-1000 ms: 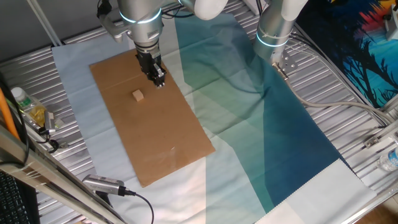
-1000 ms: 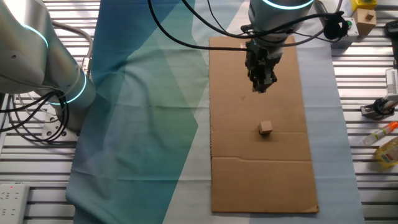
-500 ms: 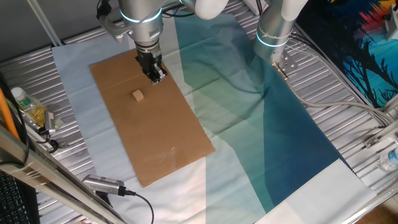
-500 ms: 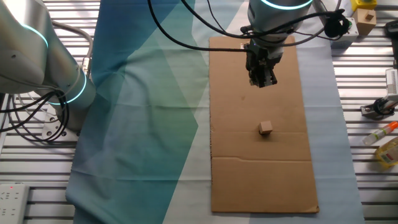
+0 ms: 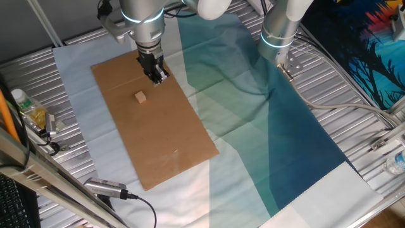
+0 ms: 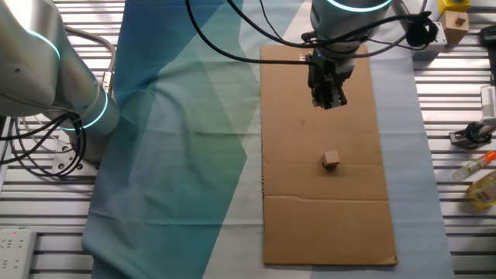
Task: Hold a small block with the gripper and sweep it from left to right on the table
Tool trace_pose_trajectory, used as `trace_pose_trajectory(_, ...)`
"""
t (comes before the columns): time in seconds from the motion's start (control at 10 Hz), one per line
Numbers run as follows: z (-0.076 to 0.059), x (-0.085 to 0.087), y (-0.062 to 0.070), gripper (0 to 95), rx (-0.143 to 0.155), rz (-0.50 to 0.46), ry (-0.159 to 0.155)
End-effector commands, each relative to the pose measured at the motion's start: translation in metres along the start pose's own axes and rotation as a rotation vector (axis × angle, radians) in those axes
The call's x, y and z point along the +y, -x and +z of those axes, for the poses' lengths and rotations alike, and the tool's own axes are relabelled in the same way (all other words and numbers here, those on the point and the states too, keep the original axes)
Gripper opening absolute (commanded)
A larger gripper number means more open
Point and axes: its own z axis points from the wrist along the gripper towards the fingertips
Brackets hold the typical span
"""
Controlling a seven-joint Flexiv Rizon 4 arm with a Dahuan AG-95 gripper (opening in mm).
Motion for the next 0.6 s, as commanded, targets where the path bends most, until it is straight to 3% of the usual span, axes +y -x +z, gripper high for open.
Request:
trace_pose_trajectory(0.1,-0.001,-0.003,0.003,0.0,-0.001,0.005,0.002)
trace_pose_trajectory(0.6,-0.009,-0.024,0.010,0.0,0.001,-0.015,0.006)
